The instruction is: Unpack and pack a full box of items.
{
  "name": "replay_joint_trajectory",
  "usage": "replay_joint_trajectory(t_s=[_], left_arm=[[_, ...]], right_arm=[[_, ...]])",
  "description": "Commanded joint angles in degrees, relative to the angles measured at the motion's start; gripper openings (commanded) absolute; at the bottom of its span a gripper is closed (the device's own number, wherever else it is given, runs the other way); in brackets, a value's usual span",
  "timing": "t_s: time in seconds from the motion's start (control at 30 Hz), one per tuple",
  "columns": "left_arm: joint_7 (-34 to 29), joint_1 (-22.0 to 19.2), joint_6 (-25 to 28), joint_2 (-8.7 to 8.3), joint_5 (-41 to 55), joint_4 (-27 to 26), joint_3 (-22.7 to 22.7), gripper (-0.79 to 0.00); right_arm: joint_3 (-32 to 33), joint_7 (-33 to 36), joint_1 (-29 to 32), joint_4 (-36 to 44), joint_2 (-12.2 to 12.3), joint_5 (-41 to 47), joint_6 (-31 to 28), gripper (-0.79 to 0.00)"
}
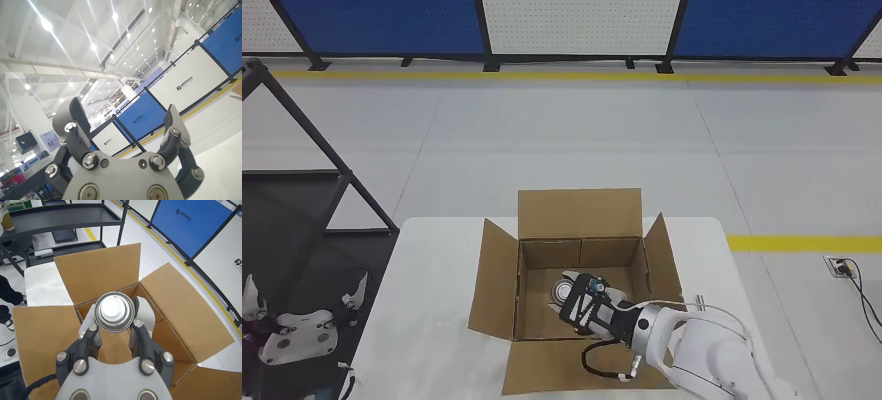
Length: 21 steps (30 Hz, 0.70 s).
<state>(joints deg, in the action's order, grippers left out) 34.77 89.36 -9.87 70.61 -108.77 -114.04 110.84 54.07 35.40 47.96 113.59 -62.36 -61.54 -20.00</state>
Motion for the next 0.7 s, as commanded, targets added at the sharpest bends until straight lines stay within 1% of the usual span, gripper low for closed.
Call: replay_joint_trajectory(t_s=[0.0, 0.23, 0.27, 0.33, 0.43, 0.5, 0.67], left_arm=[[0.0, 0.0, 0.0, 0.0, 0.0, 0.0, 0.0, 0.0], [0.0, 0.0, 0.0, 0.0, 0.0, 0.0, 0.0, 0.0], [0.0, 0.0, 0.0, 0.0, 0.0, 0.0, 0.0, 0.0], [0.0, 0.0, 0.0, 0.0, 0.0, 0.0, 0.0, 0.0], [0.0, 0.0, 0.0, 0.0, 0.0, 0.0, 0.0, 0.0], [0.0, 0.0, 0.0, 0.0, 0.0, 0.0, 0.0, 0.0], [0.0, 0.0, 0.0, 0.0, 0.0, 0.0, 0.0, 0.0]], right_arm=[[0.01, 0.01, 0.01, 0.01, 0.0, -0.03, 0.0, -0.785], [0.01, 0.01, 0.01, 0.01, 0.0, -0.03, 0.0, -0.785], [-0.09, -1.03, 0.34, -0.59, -0.07, 0.52, -0.19, -0.785], [-0.51, -1.83, -0.69, -4.13, -0.54, 0.69, 1.85, -0.785], [-3.4, -3.45, -4.97, -10.55, -1.92, 2.04, 2.24, -0.785], [-5.92, -3.88, -8.11, -15.51, -3.18, 3.35, 3.68, -0.785], [-12.21, -4.53, -15.9, -26.74, -6.4, 5.04, 2.19, -0.785]])
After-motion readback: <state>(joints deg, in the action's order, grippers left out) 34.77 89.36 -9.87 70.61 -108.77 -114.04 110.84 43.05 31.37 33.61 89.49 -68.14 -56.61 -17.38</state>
